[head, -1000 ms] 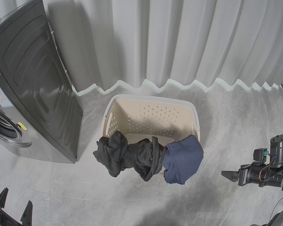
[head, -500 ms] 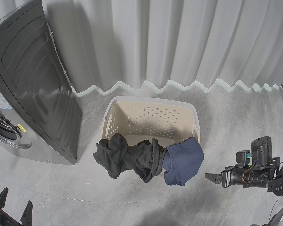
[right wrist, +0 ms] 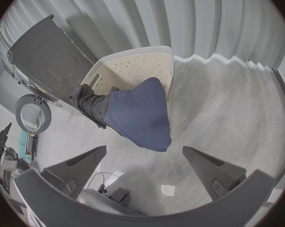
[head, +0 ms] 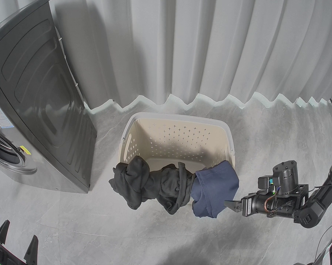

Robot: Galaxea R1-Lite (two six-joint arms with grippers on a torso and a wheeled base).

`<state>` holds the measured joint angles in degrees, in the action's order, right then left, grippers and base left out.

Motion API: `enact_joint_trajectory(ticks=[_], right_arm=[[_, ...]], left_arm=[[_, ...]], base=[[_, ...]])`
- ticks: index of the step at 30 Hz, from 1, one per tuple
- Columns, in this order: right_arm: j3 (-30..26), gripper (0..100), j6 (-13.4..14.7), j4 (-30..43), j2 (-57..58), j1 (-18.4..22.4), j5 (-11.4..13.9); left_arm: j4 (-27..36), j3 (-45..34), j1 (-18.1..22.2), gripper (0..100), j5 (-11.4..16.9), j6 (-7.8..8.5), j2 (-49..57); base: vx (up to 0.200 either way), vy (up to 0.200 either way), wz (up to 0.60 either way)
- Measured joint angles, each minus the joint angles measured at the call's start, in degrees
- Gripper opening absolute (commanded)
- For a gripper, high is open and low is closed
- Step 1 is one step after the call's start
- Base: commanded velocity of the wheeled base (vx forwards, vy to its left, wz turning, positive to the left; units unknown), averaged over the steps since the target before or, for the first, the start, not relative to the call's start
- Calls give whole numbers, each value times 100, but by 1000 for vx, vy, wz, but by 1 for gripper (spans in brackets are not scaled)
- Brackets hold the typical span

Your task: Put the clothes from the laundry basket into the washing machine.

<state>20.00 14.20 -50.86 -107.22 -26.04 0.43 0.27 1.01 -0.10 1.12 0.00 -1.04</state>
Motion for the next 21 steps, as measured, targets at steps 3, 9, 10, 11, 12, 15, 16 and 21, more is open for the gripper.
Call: enact_joint_trajectory(ticks=[3,9,10,11,12,15,16,21], right_arm=[[105,100,18,-134,-213,-39,-10],[271,100,63,-346,-590,-80,-18],[295,100,66,-385,-640,-80,-21],[328,100,66,-438,-701,-80,-29],[354,100,66,-464,-758,-80,-40],[474,100,66,-522,-948,-83,-122],[529,100,66,-530,-1012,-83,-133],[747,100,66,-530,-1197,-85,-143]], left_arm=[[0,0,0,100,0,0,0],[0,0,0,100,2,0,0],[0,0,0,100,2,0,0],[2,0,0,100,2,0,0],[2,0,0,100,2,0,0],[0,0,0,100,0,0,0],[2,0,0,100,2,0,0],[5,0,0,100,0,0,0]], base=[[0,0,0],[0,0,0],[0,0,0],[0,0,0],[0,0,0],[0,0,0],[0,0,0],[0,0,0]])
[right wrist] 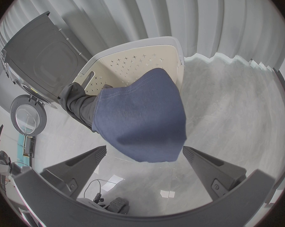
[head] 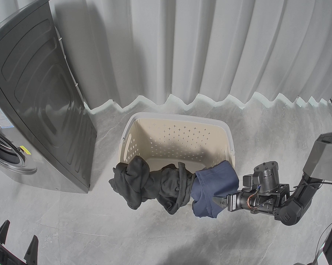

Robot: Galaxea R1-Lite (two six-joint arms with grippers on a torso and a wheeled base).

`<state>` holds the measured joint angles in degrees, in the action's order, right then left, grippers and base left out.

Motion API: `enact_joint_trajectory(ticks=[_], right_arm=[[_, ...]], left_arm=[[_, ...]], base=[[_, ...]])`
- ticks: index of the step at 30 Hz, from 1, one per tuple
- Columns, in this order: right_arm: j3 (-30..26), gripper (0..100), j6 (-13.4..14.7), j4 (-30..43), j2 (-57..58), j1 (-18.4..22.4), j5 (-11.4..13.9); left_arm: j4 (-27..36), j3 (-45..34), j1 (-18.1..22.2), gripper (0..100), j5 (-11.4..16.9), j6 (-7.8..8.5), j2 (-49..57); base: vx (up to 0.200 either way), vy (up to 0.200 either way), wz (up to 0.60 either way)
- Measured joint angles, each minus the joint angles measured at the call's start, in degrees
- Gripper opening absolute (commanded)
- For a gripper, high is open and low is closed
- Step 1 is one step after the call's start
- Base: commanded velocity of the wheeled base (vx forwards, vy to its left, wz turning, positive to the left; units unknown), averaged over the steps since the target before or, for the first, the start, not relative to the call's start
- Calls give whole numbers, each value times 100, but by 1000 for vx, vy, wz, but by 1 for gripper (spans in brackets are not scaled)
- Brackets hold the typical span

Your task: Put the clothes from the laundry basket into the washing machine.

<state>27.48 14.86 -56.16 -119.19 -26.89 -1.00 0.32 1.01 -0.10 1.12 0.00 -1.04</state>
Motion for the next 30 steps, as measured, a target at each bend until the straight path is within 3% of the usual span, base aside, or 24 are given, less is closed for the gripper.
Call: enact_joint_trajectory(ticks=[17,18,30], right_arm=[[573,100,82,2,-367,18,-4],[597,0,82,2,-383,24,-4],[628,0,77,2,-429,52,-6]], left_arm=[[4,0,0,100,2,0,0],[4,0,0,100,2,2,0],[1,0,0,100,2,0,0]], base=[[0,0,0],[0,0,0],[0,0,0]])
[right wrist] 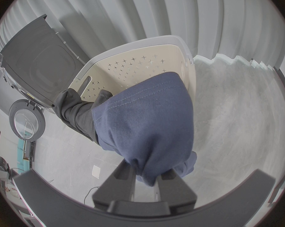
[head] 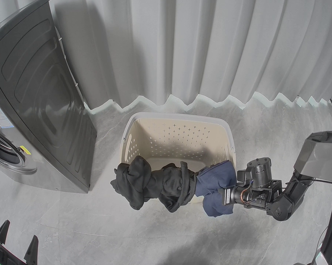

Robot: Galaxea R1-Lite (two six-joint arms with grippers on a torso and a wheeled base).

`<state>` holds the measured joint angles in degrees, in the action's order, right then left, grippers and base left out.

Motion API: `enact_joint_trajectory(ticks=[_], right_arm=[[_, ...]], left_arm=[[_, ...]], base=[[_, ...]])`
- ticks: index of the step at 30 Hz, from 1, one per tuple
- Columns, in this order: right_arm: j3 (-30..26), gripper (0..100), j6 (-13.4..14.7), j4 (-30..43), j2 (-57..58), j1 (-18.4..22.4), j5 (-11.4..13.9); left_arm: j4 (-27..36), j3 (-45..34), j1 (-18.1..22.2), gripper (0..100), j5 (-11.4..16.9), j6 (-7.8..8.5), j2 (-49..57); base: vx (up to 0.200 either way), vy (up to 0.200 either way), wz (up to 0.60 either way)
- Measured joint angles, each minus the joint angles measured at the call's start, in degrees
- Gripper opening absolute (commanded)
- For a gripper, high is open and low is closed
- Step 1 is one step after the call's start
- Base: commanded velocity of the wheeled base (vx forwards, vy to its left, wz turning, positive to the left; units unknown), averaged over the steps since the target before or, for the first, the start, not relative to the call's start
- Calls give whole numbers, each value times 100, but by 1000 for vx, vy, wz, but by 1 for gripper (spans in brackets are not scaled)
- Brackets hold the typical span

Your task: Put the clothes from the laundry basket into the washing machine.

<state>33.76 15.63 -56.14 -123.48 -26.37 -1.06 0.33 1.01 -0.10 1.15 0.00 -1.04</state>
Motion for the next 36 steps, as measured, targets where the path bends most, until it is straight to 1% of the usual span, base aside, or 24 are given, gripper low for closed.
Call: enact_joint_trajectory(ticks=[10,15,17,22,25,29,33,36], right_arm=[[-333,0,-69,37,575,-69,0],[-719,0,-88,39,1187,-199,2],[-1000,0,-94,41,1629,-325,2],[-1362,0,-157,52,2392,-577,5],[-1485,0,-250,83,2886,-708,16],[-1496,0,-472,99,3526,-828,82],[-1237,0,-747,115,4030,-874,206],[-1115,0,-962,132,4368,-900,243]], left_arm=[[2,0,0,100,0,0,0],[0,0,0,100,0,0,0],[2,0,0,100,-2,0,0],[0,0,0,100,-2,0,0],[0,0,0,100,-2,0,0],[0,0,0,100,-2,-2,0],[0,0,0,100,0,-7,0],[0,0,0,100,-2,-11,0]], base=[[0,0,0],[0,0,0],[0,0,0],[0,0,0],[0,0,0],[0,0,0],[0,0,0],[0,0,0]])
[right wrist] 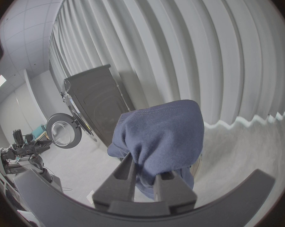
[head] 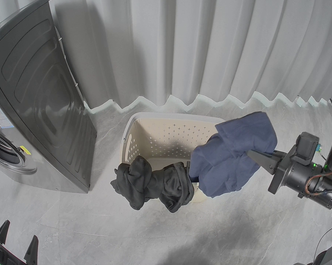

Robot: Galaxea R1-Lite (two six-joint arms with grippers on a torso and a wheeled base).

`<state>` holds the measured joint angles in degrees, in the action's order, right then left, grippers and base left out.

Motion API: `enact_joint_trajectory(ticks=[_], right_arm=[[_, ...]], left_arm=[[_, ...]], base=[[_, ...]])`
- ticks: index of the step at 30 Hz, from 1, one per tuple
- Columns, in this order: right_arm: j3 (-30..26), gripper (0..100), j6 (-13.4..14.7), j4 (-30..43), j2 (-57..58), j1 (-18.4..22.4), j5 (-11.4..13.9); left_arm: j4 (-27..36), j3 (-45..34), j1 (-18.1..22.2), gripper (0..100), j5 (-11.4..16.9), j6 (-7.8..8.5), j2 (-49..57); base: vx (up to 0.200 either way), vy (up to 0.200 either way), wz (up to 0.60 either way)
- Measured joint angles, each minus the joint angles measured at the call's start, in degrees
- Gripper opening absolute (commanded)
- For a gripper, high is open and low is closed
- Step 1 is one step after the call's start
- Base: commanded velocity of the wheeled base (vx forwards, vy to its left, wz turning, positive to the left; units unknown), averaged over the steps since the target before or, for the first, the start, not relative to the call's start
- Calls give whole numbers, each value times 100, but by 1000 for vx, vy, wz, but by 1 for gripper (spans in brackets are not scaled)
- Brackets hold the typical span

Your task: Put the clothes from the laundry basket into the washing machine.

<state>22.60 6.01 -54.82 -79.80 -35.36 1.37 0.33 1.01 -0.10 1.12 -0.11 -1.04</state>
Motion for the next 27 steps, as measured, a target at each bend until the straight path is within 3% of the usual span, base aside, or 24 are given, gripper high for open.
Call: enact_joint_trajectory(ticks=[3,22,27], right_arm=[[46,0,-106,41,293,-30,18],[184,0,-111,-62,660,20,172],[201,0,-108,-57,660,20,174]], left_arm=[[0,0,0,100,0,-2,0],[5,0,0,100,0,-5,0],[2,0,0,100,-1,-5,0]], base=[[-133,0,0],[-200,0,0],[0,0,0]])
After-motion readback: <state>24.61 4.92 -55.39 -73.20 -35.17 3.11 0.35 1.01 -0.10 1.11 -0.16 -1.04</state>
